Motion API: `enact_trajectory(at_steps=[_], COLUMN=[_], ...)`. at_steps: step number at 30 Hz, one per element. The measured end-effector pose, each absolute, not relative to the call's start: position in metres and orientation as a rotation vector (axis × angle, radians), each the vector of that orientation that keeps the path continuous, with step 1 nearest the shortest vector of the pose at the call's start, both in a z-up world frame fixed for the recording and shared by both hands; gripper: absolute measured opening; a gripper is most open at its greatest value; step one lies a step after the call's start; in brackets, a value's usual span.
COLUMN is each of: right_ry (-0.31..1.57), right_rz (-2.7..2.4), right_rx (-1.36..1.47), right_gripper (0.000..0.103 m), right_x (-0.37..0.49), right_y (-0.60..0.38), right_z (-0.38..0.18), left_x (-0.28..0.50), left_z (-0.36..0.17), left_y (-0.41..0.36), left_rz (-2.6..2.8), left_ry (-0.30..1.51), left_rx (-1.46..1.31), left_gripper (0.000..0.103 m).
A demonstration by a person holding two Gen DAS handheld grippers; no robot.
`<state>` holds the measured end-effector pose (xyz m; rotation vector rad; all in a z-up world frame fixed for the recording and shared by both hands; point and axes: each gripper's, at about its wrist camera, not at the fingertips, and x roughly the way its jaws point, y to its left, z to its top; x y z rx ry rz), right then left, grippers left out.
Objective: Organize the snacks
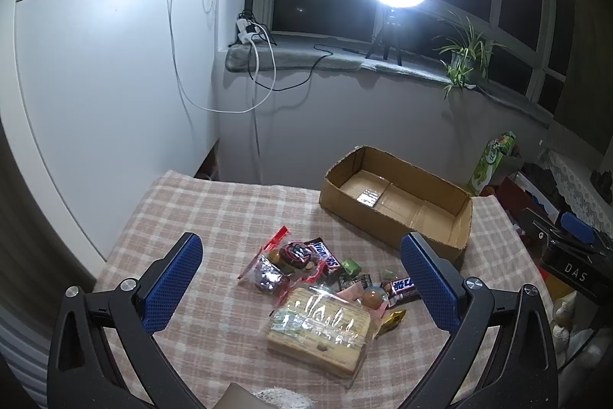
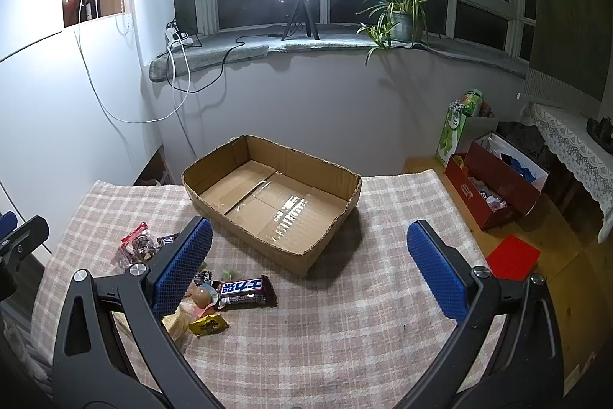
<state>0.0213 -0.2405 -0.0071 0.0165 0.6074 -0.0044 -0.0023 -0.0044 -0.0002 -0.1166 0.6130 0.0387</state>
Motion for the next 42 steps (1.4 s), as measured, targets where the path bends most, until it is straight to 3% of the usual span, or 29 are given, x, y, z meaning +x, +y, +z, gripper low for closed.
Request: enact_trajectory(at_steps=[42], right_ry=[0.62], right_rz=[-0.002], right_rx=[0.013], right_gripper=[0.103], right_x=[0.0194], right_y=[-0.2402], right_z=[-0.0117], left_x=[-0.0066], left_z=[0.0001], left_y=[-0.0099], left_rz=[0.031], left_ry=[0.606], left_rx=[-0.104], left_gripper=[0.102])
